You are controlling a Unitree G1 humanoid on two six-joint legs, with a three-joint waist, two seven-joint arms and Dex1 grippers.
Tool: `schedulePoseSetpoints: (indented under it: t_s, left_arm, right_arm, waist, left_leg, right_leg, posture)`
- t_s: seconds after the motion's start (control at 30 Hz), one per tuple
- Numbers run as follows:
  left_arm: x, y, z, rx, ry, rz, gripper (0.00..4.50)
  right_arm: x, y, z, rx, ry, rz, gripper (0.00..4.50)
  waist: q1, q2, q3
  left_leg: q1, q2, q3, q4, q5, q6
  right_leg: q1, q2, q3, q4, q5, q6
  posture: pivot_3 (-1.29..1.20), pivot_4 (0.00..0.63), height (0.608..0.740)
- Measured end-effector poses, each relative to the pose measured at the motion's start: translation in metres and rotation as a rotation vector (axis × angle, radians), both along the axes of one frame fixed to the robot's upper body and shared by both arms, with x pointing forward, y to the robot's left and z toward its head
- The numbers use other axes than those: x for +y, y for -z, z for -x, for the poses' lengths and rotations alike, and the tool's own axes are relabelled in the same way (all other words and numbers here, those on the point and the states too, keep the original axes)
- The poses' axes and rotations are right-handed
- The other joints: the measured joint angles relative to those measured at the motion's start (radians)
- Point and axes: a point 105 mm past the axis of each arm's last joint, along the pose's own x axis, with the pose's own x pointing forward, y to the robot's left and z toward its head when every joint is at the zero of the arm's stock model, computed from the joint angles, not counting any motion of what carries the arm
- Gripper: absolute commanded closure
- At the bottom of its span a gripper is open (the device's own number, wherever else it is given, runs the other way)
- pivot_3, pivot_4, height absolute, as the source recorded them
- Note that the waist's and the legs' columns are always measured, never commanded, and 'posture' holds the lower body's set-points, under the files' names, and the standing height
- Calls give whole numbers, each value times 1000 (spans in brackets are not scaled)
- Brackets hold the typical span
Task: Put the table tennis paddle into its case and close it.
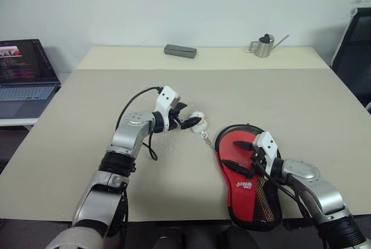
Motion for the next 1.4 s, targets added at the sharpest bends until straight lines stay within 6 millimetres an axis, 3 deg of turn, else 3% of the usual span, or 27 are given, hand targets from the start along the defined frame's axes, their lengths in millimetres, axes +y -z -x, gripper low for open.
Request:
schedulePoseSetpoints:
  t_s: [0.2,0.43,0.9,1.2,1.3,1.4]
  left_arm:
    - [-13,20,-1,47,41,-48,12]
    - [-20,31,3,72,86,-80,12]
    - [-16,46,9,115,98,-107,12]
    - [-37,47,7,88,89,-66,12]
    - [-36,49,6,81,77,-72,586]
    - [-34,50,3,72,59,-74,1631]
  right_arm:
    - [4,0,-2,6,18,-23,0]
    - [0,-1,-5,-3,58,-16,0]
    - [-13,2,-5,-29,151,59,0]
    - [-14,2,-1,-28,170,50,0]
    - [-15,3,1,-26,175,46,0]
    - [-15,3,1,-25,178,42,0]
  waist:
    - [0,0,0]
    - [0,0,0]
    - [2,-1,-1]
    - [4,-1,-1]
    - [3,-1,-1]
    - [3,-1,-1]
  left_leg:
    - [0,0,0,0,0,0]
    - [0,0,0,0,0,0]
    - [0,0,0,0,0,0]
    - [0,0,0,0,0,0]
    - [0,0,0,0,0,0]
    - [0,0,0,0,0,0]
  right_leg:
    - [0,0,0,0,0,0]
    - [0,0,0,0,0,0]
    - [0,0,0,1,0,0]
    - [0,0,0,0,0,0]
    - [0,0,0,1,0,0]
    - [0,0,0,1,0,0]
  posture:
    - [0,150,740]
    - [0,150,740]
    - [0,150,740]
    - [0,150,740]
    - [0,150,740]
    - [0,150,740]
